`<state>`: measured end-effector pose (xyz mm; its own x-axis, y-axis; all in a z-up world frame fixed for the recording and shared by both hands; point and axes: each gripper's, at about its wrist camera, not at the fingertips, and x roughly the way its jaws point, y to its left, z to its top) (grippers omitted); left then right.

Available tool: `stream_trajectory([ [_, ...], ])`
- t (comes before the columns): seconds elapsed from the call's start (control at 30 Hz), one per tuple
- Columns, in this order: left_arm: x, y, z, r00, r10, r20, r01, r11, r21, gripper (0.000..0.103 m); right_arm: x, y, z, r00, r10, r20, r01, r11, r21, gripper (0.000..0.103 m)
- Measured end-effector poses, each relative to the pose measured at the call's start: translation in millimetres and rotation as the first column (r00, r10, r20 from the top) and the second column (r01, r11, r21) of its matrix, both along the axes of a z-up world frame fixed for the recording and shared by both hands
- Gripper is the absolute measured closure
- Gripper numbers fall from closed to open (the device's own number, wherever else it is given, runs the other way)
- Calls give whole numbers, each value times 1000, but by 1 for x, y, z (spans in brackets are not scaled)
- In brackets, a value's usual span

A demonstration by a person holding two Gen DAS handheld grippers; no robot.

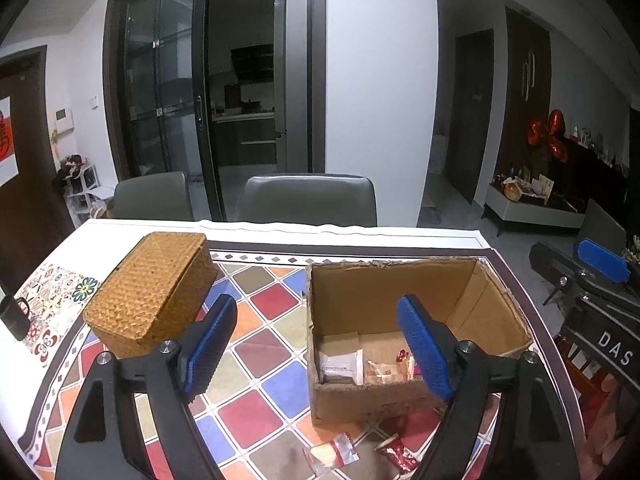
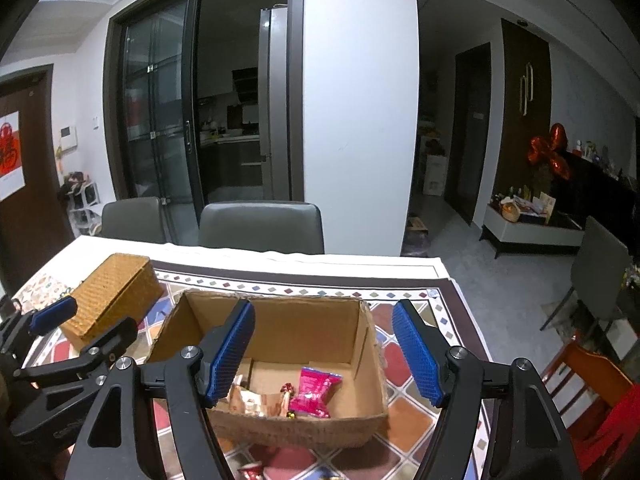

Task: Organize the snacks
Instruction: 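Withdraw both tools from the box toward the snacks on the table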

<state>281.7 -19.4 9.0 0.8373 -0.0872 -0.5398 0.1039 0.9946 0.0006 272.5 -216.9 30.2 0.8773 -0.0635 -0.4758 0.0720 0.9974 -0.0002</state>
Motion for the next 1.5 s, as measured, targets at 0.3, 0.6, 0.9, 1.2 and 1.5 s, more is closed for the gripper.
stream_trajectory([
  [0.3, -25, 5, 8, 1000, 1, 9, -1, 1000, 7, 20, -25, 3, 10, 1000, -6, 16, 6, 1000, 3, 31],
  [0.6, -51, 11, 14, 1000, 2, 21, -2, 1000, 15, 20, -49, 12, 14, 1000, -1, 24, 1, 1000, 3, 31],
  [0.9, -75, 17, 17, 1000, -3, 31, 3, 1000, 15, 20, -72, 17, 16, 1000, -3, 31, 3, 1000, -2, 31],
  [1.2, -97, 22, 12, 1000, -14, 23, 13, 1000, 24, 20, -94, 23, 13, 1000, -3, 29, 3, 1000, -3, 31],
  [1.5, -117, 26, 4, 1000, -26, 13, 26, 999, 33, 20, -120, 29, 4, 1000, -8, 16, 8, 1000, -6, 31],
])
